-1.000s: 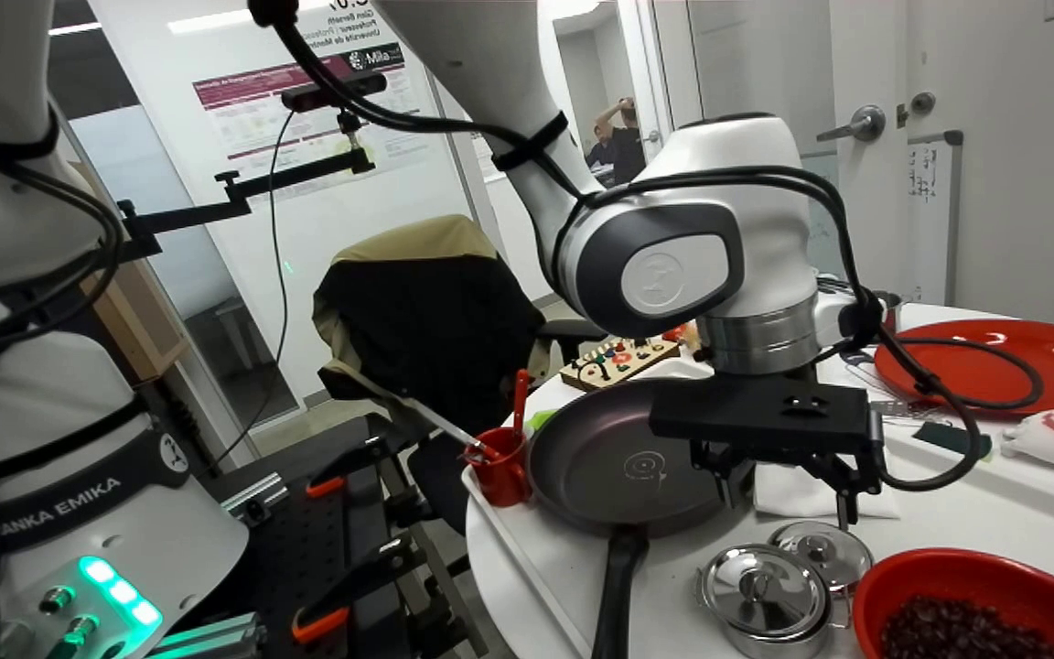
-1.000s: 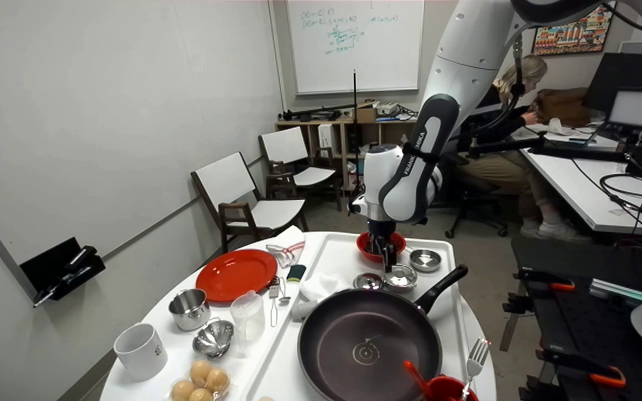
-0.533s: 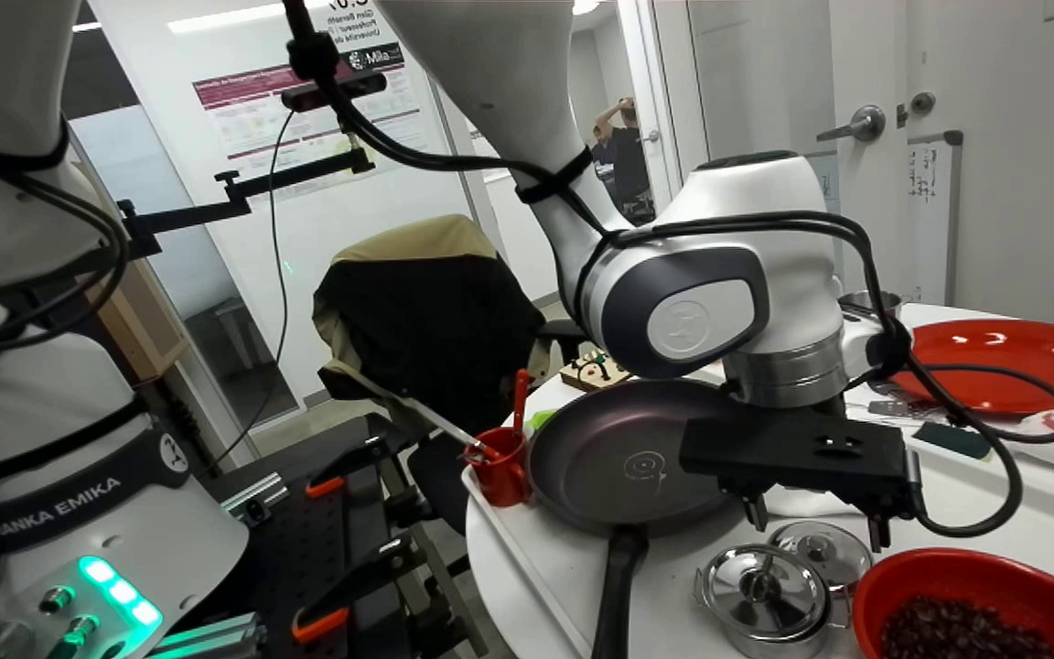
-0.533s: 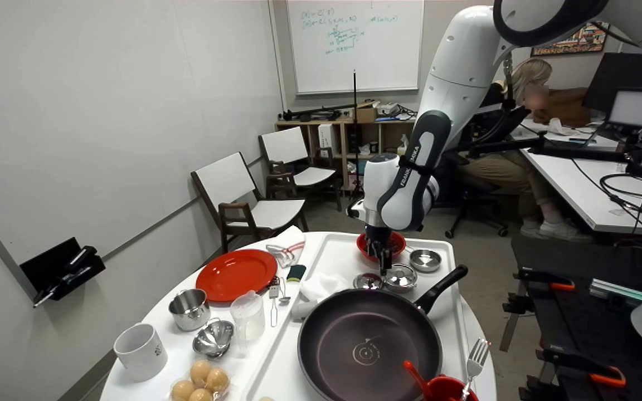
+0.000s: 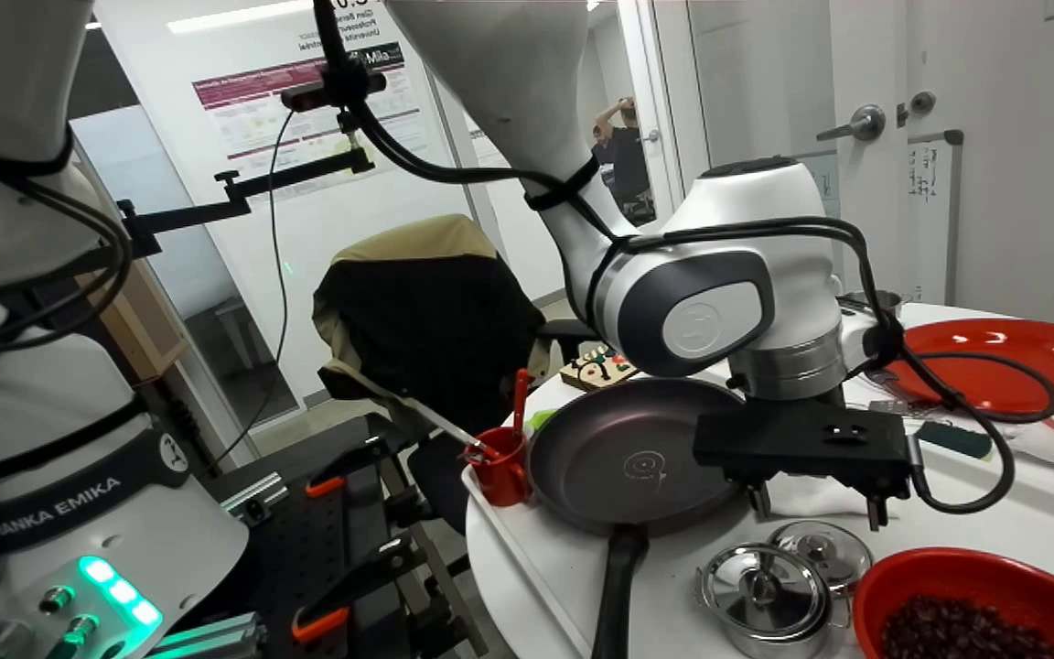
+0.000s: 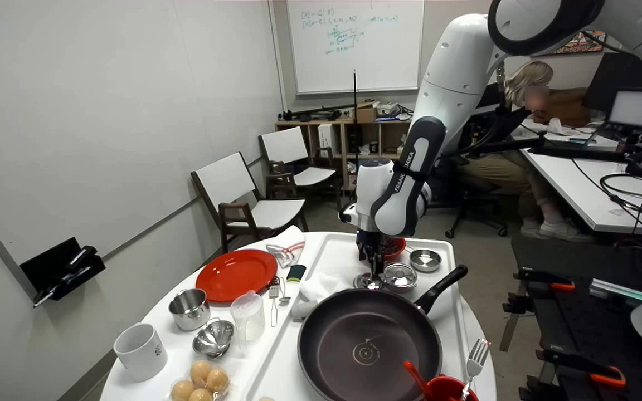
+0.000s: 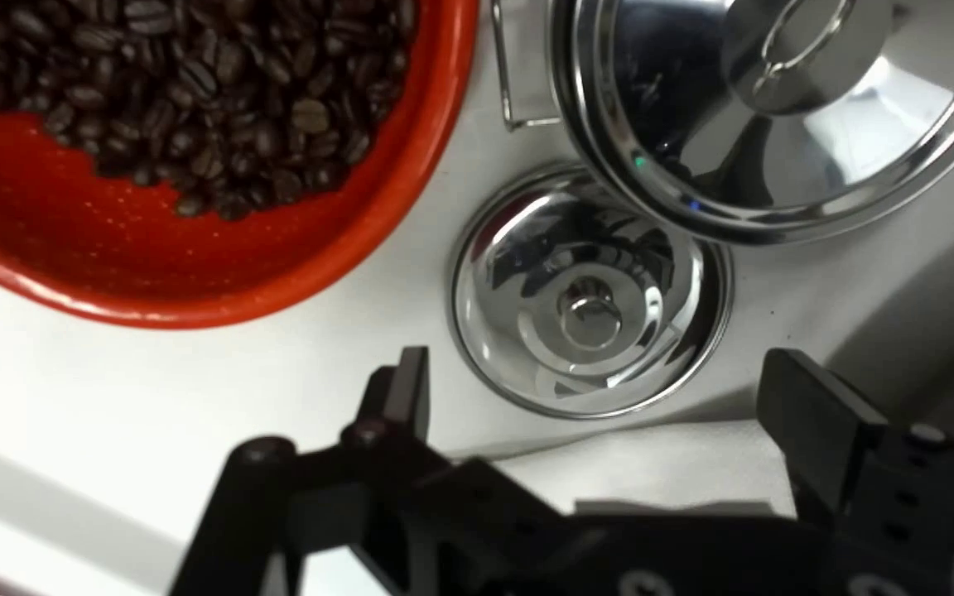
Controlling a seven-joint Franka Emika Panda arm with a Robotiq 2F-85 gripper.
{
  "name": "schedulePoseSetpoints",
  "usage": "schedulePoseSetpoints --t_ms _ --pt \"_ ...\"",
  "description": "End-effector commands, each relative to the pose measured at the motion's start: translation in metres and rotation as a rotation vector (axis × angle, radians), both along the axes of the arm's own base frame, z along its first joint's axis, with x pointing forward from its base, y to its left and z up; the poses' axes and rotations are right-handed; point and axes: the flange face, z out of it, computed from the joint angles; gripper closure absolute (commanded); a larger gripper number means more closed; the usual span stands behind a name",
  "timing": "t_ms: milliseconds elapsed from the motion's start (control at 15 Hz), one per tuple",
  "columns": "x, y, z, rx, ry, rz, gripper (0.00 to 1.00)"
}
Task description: Put the lid on the silver pot
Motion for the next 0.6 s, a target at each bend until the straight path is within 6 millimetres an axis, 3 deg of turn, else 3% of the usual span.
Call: schedulePoseSetpoints --t_ms 0,533 --pt "0.007 0.001 -0.011 -0.003 -0.009 0.033 0.0" --pt "0.005 0.005 -0.028 0.005 -0.003 0.068 0.0"
